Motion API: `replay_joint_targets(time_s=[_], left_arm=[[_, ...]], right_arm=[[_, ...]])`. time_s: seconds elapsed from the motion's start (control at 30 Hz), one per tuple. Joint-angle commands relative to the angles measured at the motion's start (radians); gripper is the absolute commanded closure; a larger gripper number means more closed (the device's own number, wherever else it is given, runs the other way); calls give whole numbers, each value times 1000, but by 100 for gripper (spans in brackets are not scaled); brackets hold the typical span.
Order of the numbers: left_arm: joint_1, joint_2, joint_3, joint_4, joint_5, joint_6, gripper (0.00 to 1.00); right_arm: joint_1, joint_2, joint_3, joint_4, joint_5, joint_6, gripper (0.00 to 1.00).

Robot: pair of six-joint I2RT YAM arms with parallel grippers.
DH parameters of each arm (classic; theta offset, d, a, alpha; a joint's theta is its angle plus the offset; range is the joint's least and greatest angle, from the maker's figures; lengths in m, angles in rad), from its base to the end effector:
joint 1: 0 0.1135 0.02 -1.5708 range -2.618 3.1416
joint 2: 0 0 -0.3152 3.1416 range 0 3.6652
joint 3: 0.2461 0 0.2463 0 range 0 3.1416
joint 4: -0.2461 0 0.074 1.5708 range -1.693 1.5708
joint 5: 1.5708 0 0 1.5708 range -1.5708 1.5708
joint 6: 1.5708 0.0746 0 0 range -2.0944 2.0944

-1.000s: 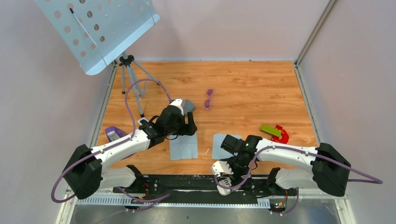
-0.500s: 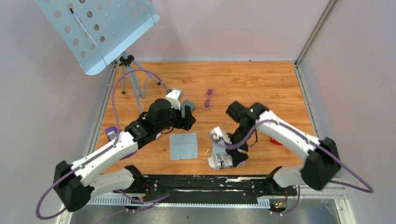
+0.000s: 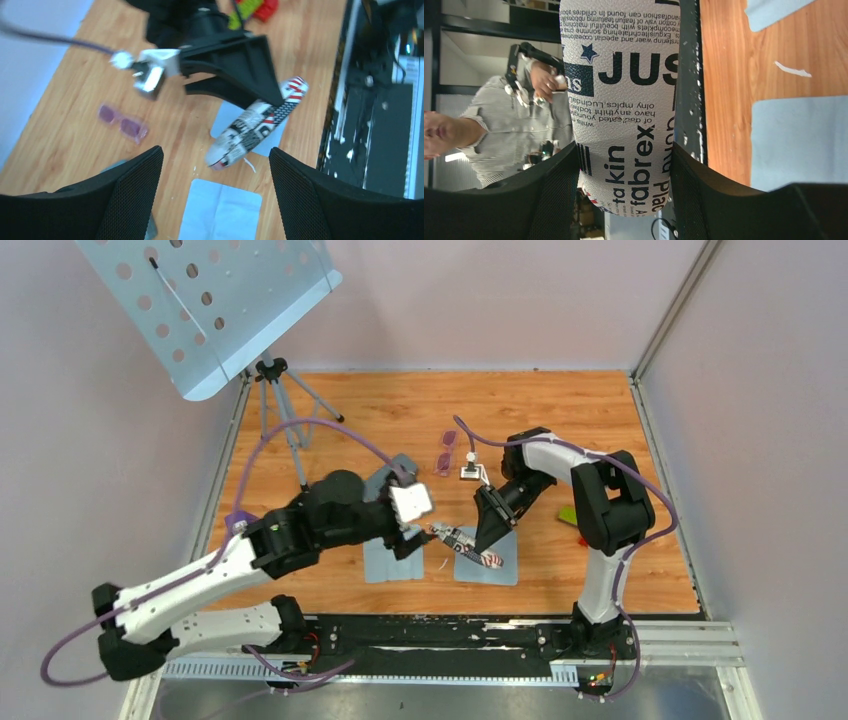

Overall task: Organize the sunglasses
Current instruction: Pick up the sunglasses case from the center of the board, then adjust the sunglasses case.

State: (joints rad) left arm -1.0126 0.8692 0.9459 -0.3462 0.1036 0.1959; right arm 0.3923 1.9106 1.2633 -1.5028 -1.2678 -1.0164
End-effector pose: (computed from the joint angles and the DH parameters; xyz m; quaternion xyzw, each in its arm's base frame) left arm 0.0957 -0.1678 0.3929 0.4773 0.6361 -0.2780 0.5388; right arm 0.2492 0.1801 0.2339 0.3711 -0.6980 -0.6109 0.0447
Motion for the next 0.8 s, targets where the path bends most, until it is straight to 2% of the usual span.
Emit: replay_joint_targets(time_s=[0.0,0.2,0.33,0.43,0.57,0.77], left_arm=[[-150,191,94,-181,-61,265,19],[-233,269,100,-58,-130,328,18],[-248,348,142,-121,-129,379,21],[-266,365,123,-106,-145,401,23],[-268,390,120,-146,-142,407,28],[-270,421,125,-170,-120,380,41]], right_arm=[[26,-14,3,-107,-138,7,83],[57,-49,-31,-105,-133,-6,83],[82,-58,-37,-106,-136,-10,84],[95,-67,-42,-105,-141,-12,84],[99,-79,-41,-105,-141,-11,84],[98,-84,-41,-106,-143,-9,84]])
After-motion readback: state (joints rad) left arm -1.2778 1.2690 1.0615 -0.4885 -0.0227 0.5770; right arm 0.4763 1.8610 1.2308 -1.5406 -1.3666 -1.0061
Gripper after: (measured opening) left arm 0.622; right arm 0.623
